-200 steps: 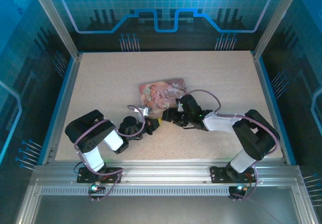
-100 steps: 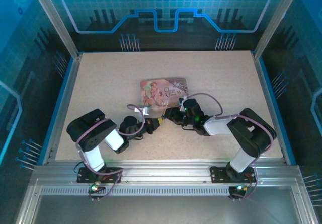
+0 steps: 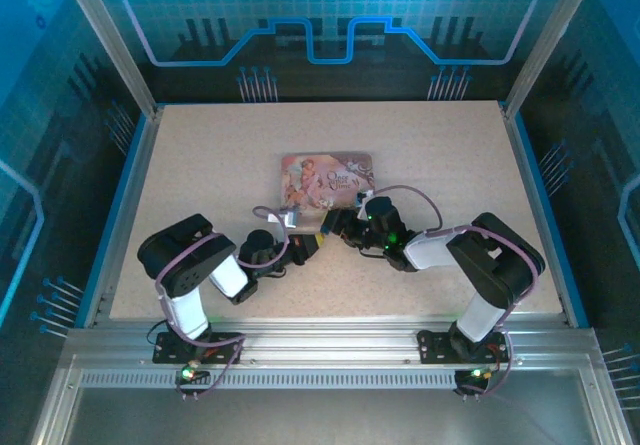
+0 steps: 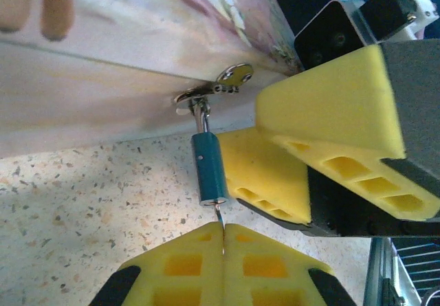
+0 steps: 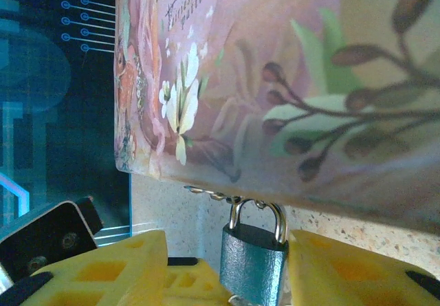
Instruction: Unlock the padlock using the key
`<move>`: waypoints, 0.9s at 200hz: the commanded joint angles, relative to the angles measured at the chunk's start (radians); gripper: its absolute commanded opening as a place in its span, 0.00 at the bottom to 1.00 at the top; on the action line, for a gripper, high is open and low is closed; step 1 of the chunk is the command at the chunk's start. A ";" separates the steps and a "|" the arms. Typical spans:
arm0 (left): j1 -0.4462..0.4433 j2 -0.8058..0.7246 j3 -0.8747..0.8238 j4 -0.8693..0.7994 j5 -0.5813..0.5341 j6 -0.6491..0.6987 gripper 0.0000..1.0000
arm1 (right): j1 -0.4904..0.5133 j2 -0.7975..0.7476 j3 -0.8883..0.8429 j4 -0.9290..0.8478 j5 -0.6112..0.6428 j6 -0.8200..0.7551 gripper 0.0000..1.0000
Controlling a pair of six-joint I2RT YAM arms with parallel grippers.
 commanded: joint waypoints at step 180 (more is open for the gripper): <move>0.040 -0.024 0.011 0.025 0.099 -0.062 0.00 | 0.017 0.112 -0.012 -0.084 -0.050 0.145 0.56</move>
